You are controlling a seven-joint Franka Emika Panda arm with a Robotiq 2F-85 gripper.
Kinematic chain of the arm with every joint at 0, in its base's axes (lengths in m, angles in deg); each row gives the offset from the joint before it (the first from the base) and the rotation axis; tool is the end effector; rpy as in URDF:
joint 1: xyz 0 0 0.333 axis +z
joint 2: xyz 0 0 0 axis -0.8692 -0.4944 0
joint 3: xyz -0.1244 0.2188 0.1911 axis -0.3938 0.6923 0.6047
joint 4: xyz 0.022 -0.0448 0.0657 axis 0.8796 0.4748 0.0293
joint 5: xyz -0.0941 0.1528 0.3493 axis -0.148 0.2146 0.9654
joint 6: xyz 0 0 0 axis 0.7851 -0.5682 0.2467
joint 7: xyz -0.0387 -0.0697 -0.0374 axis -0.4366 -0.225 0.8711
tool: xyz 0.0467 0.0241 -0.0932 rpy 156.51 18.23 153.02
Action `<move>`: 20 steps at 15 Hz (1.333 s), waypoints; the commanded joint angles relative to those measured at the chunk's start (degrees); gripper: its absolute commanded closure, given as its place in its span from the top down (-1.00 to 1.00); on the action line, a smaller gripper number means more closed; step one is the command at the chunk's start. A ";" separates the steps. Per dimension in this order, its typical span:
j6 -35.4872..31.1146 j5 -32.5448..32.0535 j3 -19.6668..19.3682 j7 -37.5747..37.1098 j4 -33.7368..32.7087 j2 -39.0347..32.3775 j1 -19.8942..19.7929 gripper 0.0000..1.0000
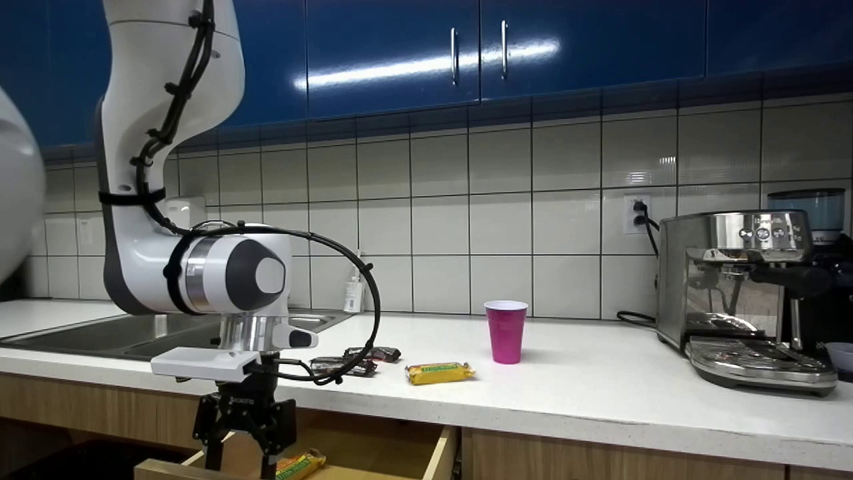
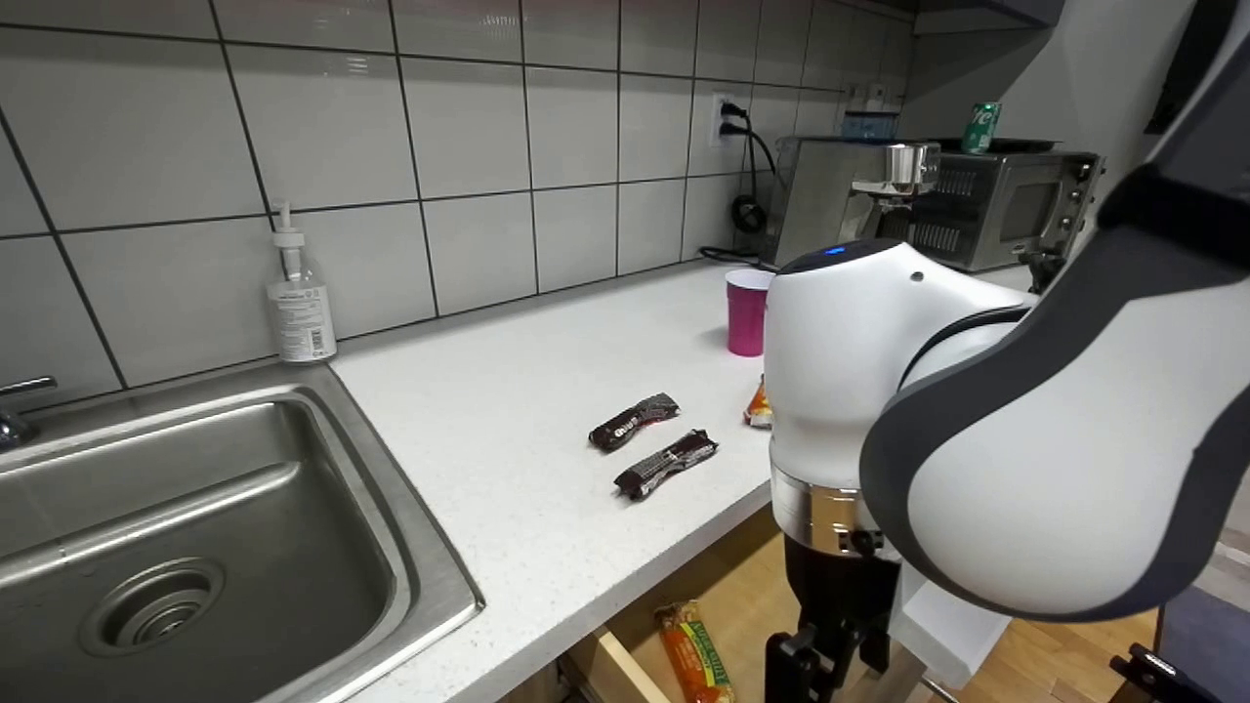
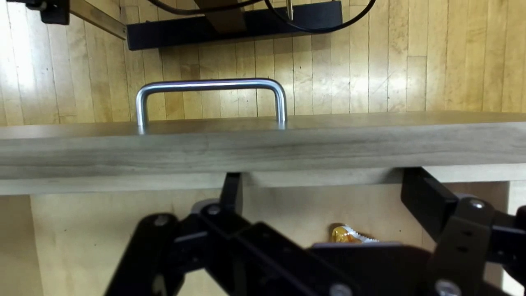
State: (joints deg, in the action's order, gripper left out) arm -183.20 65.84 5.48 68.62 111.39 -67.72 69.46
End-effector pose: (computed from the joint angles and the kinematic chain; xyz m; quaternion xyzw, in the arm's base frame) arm 0.4001 0.0900 0.1480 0.9946 -0.0054 -0.1032 0.0106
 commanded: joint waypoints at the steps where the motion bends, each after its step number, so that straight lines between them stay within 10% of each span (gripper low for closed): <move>1: 1.61 1.87 1.01 1.22 3.87 4.15 -1.22 1.00; 20: 11.77 2.50 1.34 -0.16 4.40 11.81 -0.90 1.00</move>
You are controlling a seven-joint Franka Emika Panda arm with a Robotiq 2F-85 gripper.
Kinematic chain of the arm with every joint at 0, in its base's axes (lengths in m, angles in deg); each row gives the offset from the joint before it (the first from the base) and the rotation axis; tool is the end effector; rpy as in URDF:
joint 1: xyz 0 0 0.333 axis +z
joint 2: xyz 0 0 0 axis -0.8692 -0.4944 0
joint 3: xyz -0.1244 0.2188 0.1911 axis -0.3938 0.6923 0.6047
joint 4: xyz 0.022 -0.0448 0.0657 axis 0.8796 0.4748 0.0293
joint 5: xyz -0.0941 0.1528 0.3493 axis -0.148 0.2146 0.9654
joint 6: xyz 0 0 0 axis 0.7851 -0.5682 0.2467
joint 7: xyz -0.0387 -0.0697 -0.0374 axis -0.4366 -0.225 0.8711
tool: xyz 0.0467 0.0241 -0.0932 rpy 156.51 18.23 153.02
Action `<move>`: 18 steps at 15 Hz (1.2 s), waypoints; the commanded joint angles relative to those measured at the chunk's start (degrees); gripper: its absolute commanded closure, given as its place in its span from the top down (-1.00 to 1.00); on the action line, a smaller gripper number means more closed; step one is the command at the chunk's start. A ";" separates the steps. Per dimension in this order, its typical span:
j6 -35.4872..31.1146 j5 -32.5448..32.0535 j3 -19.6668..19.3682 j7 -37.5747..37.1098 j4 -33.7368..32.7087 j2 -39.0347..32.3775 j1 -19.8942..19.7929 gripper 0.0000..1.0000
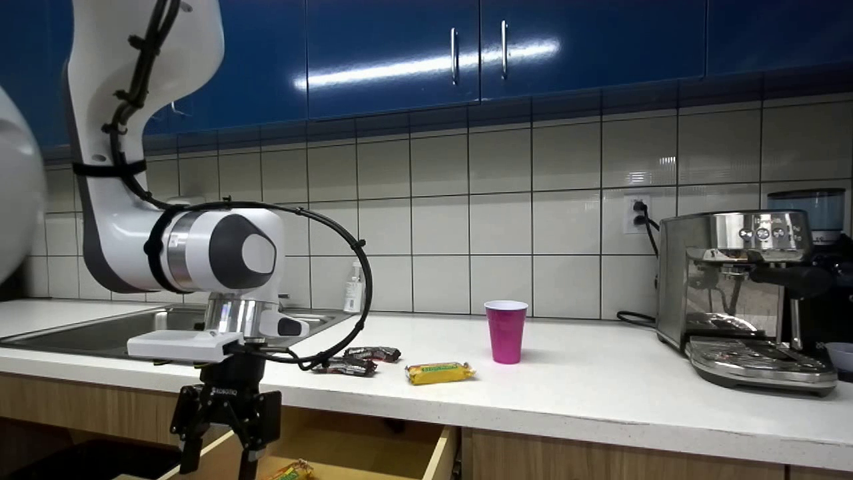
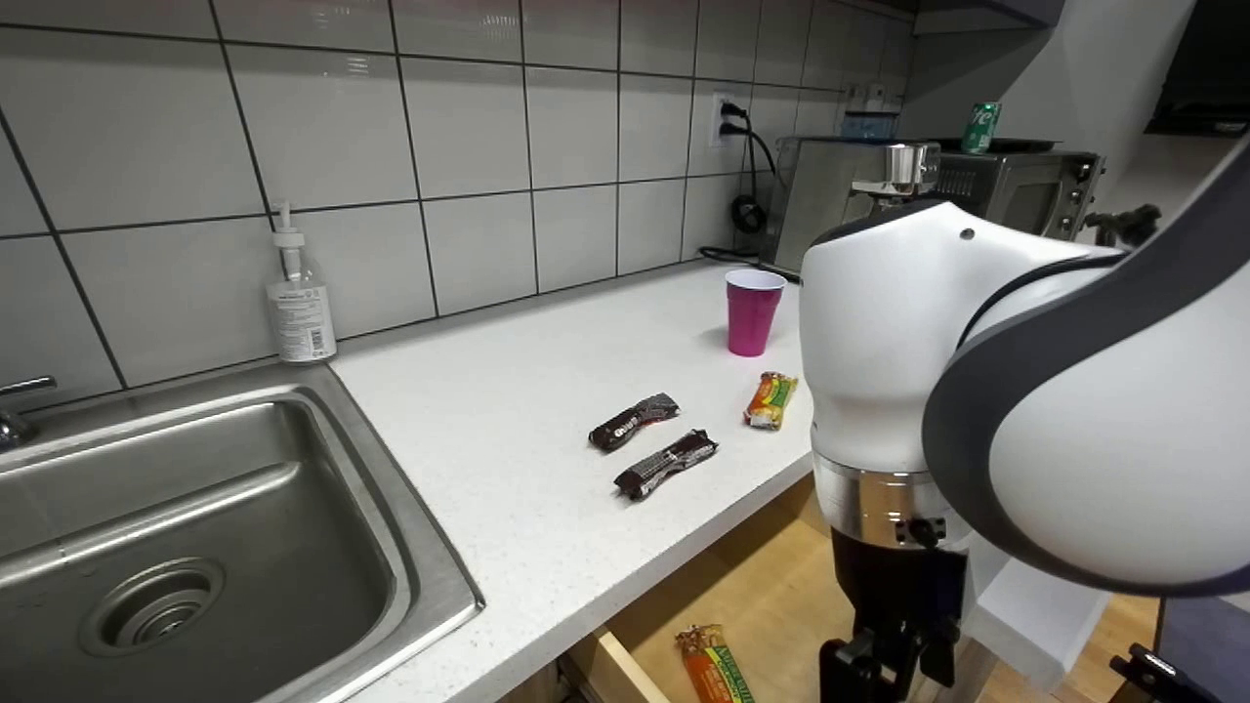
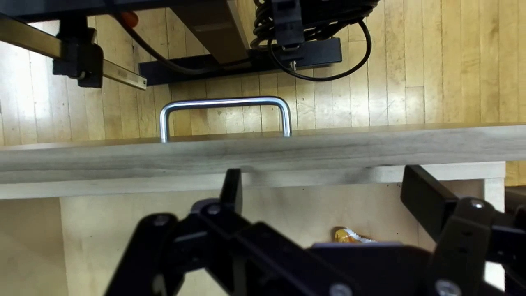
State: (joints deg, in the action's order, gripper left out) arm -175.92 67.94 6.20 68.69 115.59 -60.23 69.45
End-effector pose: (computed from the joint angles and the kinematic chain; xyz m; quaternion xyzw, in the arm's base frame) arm 0.3723 0.0879 0.1735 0.9902 -0.0140 -0.1383 0.0126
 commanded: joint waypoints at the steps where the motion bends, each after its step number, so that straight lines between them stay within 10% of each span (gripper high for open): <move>1: 5.42 0.39 0.63 -0.39 -0.19 5.02 -0.89 1.00; 18: 14.16 -5.57 1.72 -8.86 -15.13 6.25 -0.80 1.00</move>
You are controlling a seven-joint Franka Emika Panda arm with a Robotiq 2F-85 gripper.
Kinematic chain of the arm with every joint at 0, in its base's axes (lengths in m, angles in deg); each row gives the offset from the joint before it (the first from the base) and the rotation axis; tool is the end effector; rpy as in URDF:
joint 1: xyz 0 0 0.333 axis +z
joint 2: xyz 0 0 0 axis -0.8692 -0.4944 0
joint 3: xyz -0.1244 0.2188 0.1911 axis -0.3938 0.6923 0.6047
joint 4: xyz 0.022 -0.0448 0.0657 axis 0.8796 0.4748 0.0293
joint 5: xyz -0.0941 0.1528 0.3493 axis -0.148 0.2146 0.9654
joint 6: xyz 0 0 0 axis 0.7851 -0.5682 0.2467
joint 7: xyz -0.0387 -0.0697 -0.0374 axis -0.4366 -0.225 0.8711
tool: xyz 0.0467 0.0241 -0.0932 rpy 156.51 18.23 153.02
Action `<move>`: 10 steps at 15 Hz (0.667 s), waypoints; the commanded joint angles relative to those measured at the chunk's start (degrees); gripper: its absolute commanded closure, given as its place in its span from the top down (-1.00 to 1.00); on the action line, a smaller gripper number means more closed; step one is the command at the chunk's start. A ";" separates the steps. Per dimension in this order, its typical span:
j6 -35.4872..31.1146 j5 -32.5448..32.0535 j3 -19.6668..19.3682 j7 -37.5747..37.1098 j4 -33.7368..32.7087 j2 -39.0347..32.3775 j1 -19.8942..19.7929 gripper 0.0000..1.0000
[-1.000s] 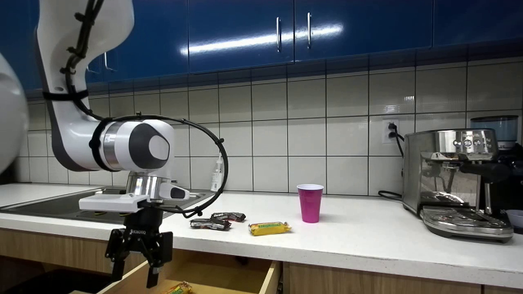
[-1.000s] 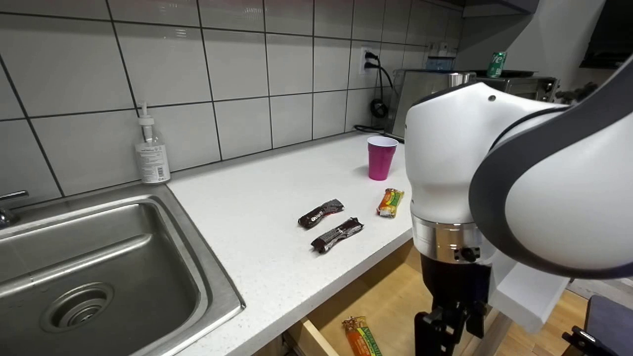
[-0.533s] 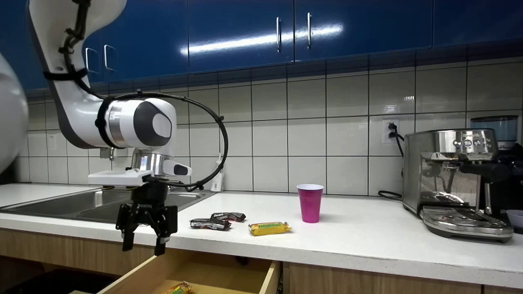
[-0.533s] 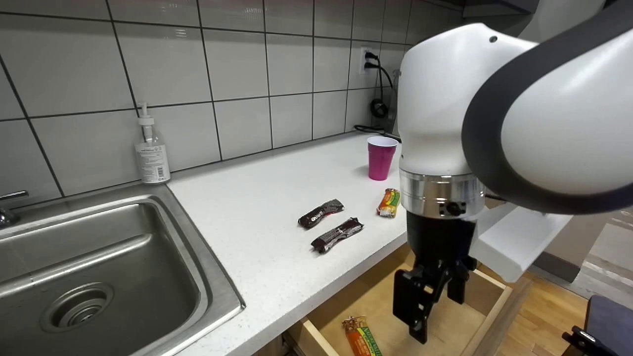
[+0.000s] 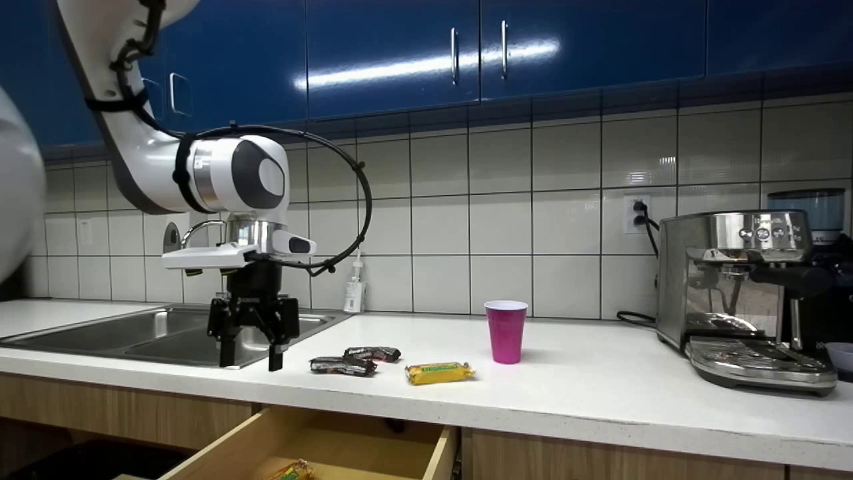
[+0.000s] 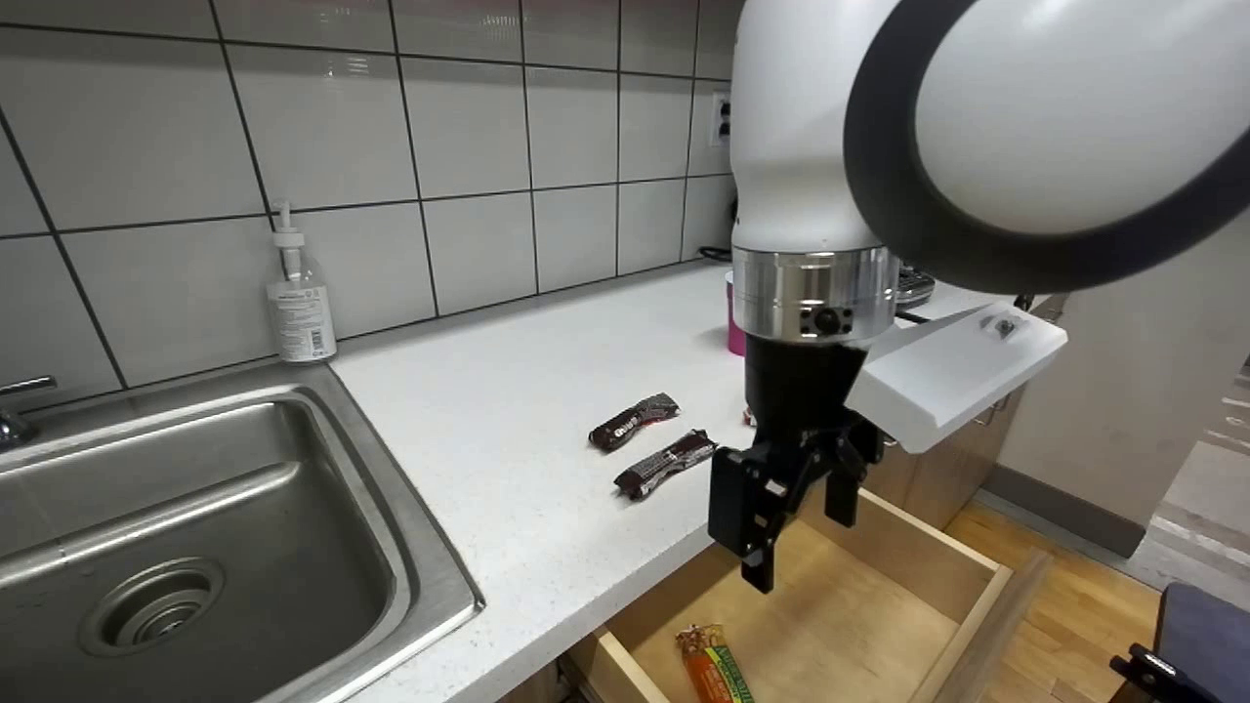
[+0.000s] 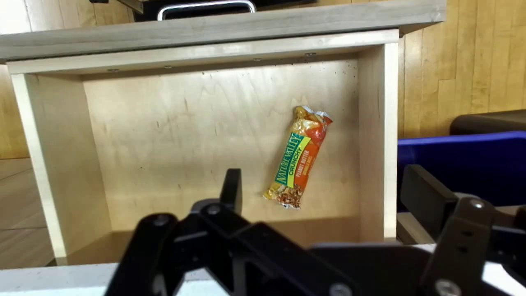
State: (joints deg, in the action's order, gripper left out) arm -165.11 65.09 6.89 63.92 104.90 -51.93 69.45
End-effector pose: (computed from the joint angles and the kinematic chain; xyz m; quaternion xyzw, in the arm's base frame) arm 0.4398 0.1087 0.2818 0.9974 -0.0272 -0.0650 0.0158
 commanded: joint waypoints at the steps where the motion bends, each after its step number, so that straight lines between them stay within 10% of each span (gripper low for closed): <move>1: 3.68 -3.33 1.02 -5.57 -5.58 -2.83 -0.74 1.00; 10: 3.63 -5.15 -0.61 -23.83 -16.85 -12.42 0.79 1.00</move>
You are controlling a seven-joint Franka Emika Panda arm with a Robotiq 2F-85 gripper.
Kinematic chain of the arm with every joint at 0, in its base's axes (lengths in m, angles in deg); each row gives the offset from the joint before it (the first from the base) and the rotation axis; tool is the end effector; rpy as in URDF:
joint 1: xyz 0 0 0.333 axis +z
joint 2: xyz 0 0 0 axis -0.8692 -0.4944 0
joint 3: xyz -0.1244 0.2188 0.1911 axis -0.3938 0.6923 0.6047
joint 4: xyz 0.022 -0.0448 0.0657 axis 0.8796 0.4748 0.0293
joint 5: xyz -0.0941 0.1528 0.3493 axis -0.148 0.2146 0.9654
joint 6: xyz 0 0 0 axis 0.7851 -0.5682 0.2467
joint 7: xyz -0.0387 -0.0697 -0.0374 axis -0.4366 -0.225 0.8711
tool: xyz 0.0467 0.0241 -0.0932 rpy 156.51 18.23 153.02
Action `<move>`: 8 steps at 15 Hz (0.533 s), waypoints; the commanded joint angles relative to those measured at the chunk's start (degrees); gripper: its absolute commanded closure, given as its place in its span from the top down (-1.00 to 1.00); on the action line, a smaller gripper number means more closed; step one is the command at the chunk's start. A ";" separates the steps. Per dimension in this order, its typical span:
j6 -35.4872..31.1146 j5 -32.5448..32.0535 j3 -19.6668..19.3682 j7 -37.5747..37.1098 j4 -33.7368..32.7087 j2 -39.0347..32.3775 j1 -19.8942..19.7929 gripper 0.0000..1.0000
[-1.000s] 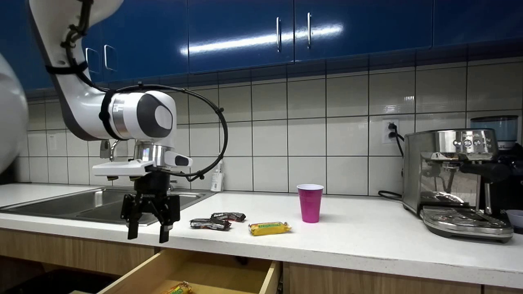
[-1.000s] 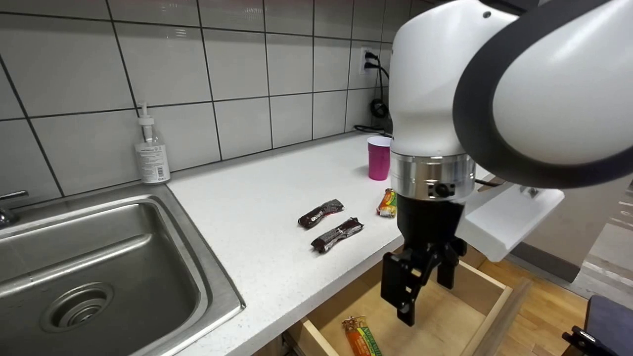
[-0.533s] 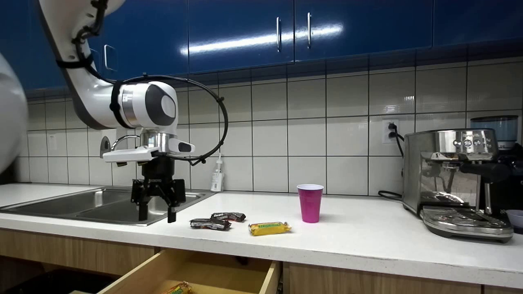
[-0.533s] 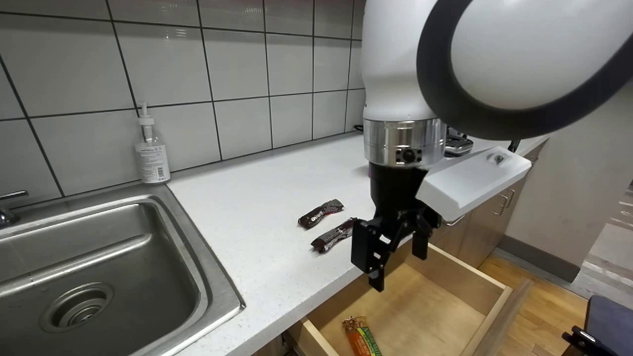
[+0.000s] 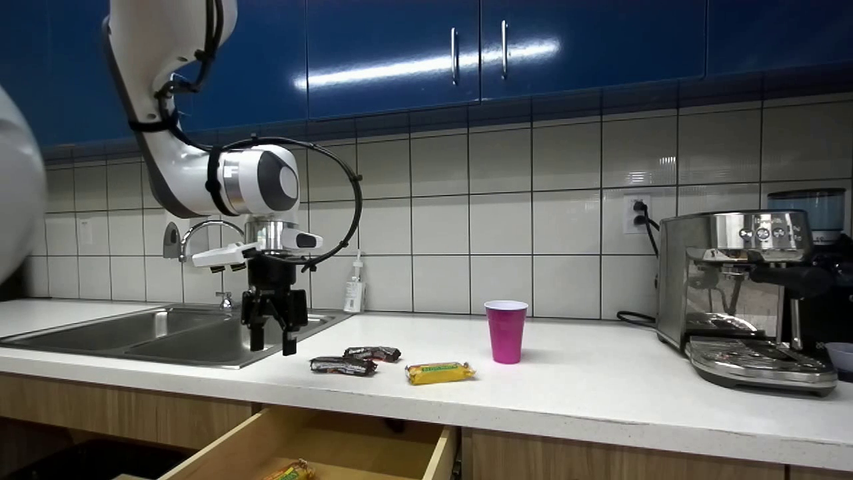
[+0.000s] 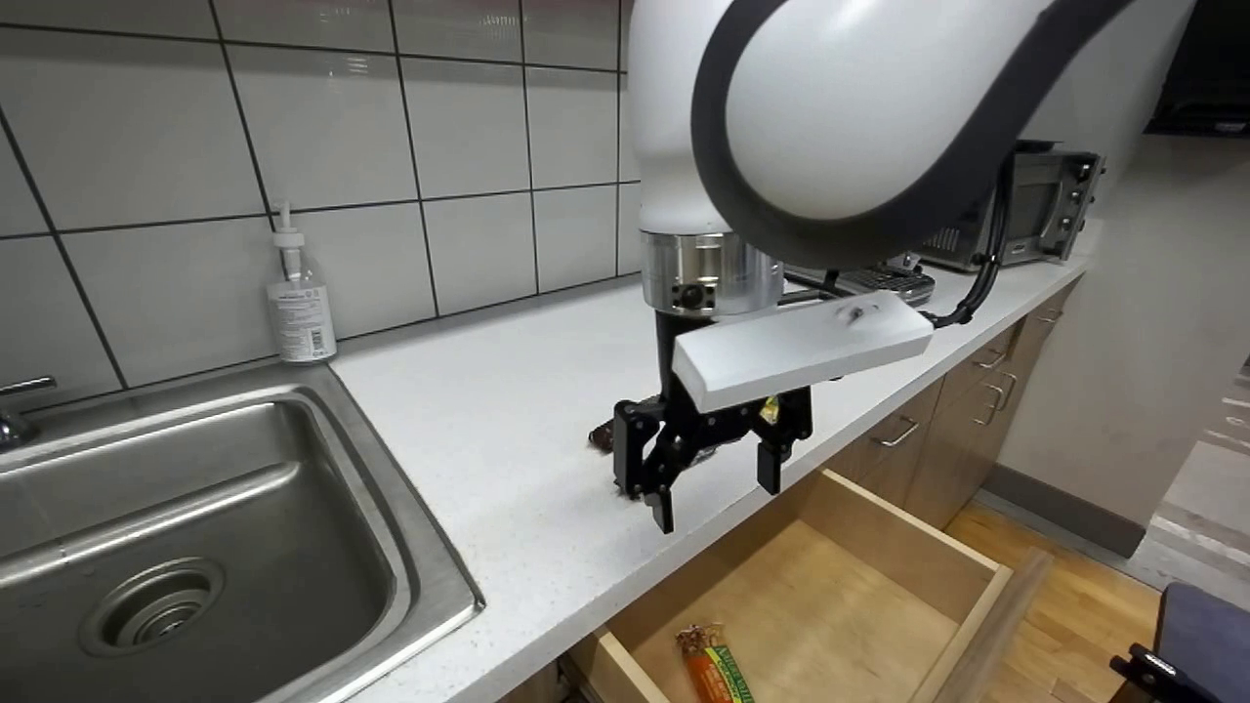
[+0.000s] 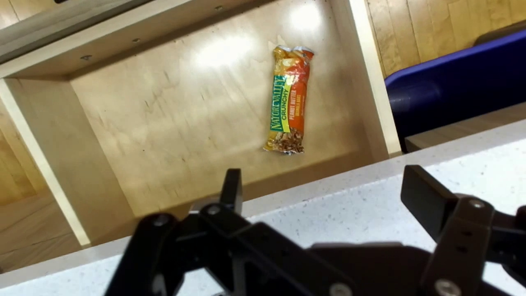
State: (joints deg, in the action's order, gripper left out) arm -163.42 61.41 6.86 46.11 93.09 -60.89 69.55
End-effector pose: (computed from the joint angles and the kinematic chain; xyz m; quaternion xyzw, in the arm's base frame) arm 0.5010 0.1234 0.2829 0.9857 -0.1580 -0.0457 0.0358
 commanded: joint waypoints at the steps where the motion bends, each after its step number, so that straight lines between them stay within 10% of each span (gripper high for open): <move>1: 1.92 -1.53 -0.81 -7.48 -6.10 -4.35 0.84 1.00; 8: 2.09 -1.68 -2.85 -16.40 -12.13 -9.56 1.81 1.00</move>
State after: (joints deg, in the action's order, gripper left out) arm -163.42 60.76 5.27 34.25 84.70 -68.21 70.17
